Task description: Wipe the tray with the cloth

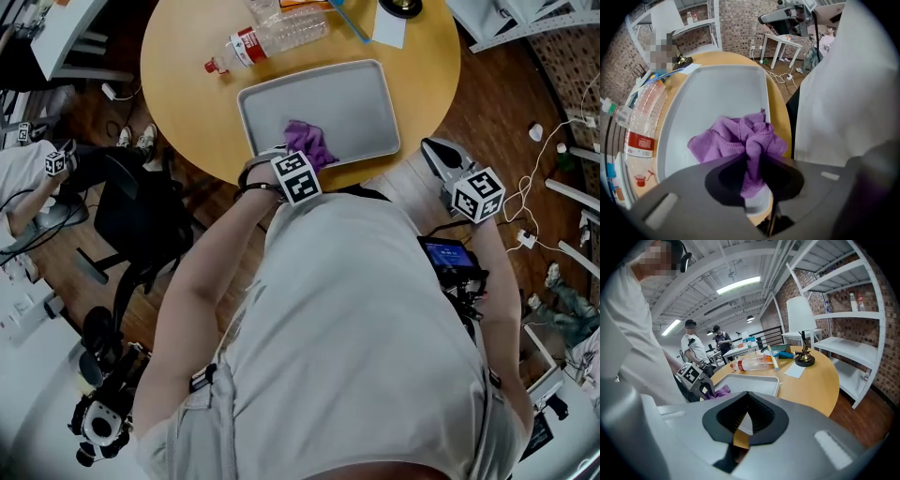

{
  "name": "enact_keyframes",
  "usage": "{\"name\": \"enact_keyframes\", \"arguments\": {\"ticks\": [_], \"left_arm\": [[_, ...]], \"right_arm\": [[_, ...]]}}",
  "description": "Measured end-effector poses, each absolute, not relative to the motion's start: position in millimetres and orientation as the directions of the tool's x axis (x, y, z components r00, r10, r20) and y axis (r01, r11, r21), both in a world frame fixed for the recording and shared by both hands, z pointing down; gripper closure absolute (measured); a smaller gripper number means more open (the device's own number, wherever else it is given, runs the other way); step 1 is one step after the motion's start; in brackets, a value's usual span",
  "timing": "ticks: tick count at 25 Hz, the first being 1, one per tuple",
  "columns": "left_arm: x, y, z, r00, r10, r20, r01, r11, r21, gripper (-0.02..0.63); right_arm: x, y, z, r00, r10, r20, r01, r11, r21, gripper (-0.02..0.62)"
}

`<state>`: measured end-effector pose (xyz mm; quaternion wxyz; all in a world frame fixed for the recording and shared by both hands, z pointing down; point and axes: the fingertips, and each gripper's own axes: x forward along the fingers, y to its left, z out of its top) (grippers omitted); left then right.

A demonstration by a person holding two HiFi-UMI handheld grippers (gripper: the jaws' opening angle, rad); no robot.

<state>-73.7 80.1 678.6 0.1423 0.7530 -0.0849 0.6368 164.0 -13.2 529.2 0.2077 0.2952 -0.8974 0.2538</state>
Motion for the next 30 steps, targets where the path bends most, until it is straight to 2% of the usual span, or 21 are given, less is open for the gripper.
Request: {"name": "enact_keyframes", "arguments": {"ticks": [12, 30], "left_arm": [[-12.8, 59.0, 680.7, 0.175, 0.049, 0.983, -0.182, -0.98, 0.082, 0.514], [-66.3, -62.6, 682.8, 0.153, -0.028, 0.988, -0.232, -0.973, 0.009, 0.514]], "right_arm": [[166.5, -9.3, 534.1, -0.738, -0.417, 0.531, -0.635, 0.694, -0.338, 0.592], [174.8, -4.9, 540.2, -0.729, -0.421, 0.539, -0.648, 0.679, -0.345, 0.592]]}}
